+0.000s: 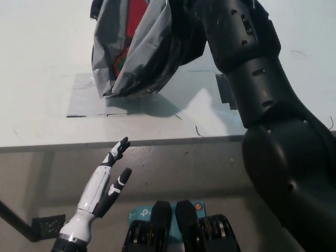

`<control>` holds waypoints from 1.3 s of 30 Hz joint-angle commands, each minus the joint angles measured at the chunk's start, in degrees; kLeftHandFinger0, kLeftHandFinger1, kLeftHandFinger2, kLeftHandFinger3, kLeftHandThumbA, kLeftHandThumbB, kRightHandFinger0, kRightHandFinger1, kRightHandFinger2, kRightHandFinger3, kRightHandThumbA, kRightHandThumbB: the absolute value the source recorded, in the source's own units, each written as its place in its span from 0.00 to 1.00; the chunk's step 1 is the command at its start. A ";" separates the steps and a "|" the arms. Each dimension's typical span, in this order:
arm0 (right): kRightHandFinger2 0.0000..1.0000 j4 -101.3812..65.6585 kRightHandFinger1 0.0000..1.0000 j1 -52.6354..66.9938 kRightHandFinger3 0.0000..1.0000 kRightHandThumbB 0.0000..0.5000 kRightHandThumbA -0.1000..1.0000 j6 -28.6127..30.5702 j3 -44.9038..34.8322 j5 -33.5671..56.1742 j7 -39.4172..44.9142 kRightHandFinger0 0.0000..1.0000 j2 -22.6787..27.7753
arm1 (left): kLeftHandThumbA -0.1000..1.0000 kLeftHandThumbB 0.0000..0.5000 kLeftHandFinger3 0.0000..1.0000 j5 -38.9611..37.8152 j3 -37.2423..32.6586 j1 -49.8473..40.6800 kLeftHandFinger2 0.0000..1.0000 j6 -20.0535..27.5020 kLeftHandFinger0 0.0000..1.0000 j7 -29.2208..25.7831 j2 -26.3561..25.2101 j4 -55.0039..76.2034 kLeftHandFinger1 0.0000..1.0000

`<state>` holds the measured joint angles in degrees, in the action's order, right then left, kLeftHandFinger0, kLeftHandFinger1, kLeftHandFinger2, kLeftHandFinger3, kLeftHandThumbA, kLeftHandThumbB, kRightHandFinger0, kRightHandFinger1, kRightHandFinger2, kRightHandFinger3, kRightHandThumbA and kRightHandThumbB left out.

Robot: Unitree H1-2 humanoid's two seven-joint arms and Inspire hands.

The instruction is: The robot uses its right hand to pick up a bag of coffee beans and puts it in the black plastic bag, then the robot grabs the top of the bag and lifts it.

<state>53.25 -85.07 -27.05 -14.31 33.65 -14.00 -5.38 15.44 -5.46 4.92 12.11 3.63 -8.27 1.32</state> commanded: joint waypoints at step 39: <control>0.74 5.53 0.14 -40.54 1.00 0.08 0.00 4.28 -11.47 7.73 0.35 0.00 -0.71 | 0.81 0.20 1.00 1.38 -3.34 -1.14 1.00 3.75 1.00 -0.42 1.33 2.24 1.00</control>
<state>64.83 -87.84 -27.03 -22.02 34.83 -16.33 -4.36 15.49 -6.85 4.79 12.11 3.64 -7.70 1.20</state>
